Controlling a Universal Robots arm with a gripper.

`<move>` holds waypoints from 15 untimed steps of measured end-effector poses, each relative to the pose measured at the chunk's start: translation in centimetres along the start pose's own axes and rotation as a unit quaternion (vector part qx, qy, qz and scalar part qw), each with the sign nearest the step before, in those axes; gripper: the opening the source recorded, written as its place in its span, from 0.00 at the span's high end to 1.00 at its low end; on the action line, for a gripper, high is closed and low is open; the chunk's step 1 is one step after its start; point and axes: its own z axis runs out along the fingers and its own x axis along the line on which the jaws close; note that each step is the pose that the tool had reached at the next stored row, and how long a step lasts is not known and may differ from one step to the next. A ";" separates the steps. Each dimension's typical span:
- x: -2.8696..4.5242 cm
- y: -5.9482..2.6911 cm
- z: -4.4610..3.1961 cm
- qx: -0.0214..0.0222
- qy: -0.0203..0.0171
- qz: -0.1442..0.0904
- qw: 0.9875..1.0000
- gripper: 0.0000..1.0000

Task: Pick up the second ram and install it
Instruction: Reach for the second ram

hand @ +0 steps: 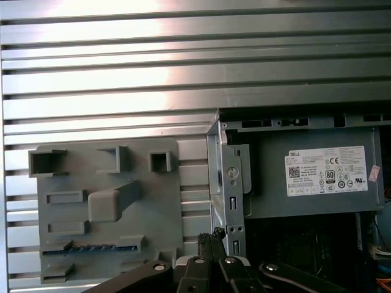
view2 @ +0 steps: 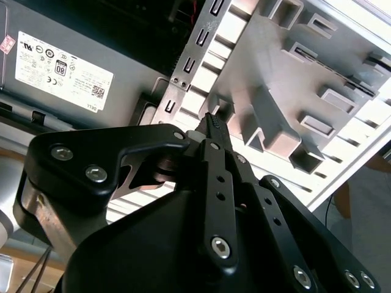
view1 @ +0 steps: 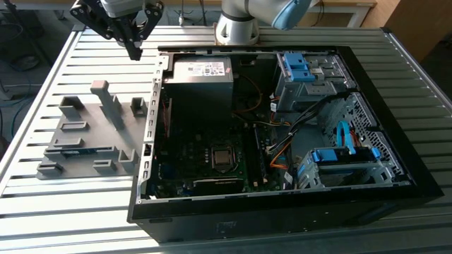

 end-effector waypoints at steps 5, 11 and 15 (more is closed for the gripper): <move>0.18 -0.02 0.01 0.000 0.000 0.000 1.000 0.89; 0.41 -0.03 0.01 0.000 0.000 0.000 1.000 0.89; 0.59 -0.05 0.01 0.000 0.000 0.000 1.000 0.89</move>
